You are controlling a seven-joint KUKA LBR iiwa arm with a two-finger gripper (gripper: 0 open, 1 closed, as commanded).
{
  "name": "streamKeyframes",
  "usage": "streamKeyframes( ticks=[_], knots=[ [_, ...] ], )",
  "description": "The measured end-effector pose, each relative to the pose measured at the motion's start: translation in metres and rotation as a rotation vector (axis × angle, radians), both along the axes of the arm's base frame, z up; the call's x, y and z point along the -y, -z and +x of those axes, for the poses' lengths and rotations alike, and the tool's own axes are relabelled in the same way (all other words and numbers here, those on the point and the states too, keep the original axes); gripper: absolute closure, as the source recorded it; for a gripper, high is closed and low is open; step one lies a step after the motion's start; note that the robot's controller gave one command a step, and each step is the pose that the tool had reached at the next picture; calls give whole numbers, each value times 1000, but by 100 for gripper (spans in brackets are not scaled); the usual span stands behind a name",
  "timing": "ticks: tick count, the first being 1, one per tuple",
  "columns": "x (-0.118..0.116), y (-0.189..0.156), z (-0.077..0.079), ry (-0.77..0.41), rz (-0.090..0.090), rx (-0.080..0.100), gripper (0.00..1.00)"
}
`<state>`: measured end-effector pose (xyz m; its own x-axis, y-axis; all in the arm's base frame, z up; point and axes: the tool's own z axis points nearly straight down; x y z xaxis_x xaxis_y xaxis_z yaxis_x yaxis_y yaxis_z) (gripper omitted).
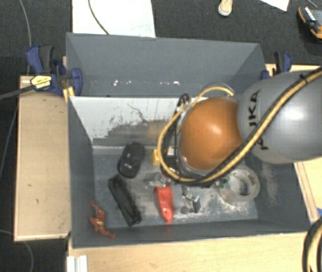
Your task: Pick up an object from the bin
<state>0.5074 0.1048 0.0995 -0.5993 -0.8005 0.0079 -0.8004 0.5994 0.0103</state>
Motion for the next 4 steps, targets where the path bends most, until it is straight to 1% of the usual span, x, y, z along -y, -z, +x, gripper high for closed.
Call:
streamKeyframes(
  ticks=[1, 2, 4],
  knots=[
    [-13, 29, 4, -166, 3, 16, 0],
    [-12, 29, 9, -257, 6, 7, 100],
    [-12, 26, 10, -264, 8, 8, 100]
  ],
)
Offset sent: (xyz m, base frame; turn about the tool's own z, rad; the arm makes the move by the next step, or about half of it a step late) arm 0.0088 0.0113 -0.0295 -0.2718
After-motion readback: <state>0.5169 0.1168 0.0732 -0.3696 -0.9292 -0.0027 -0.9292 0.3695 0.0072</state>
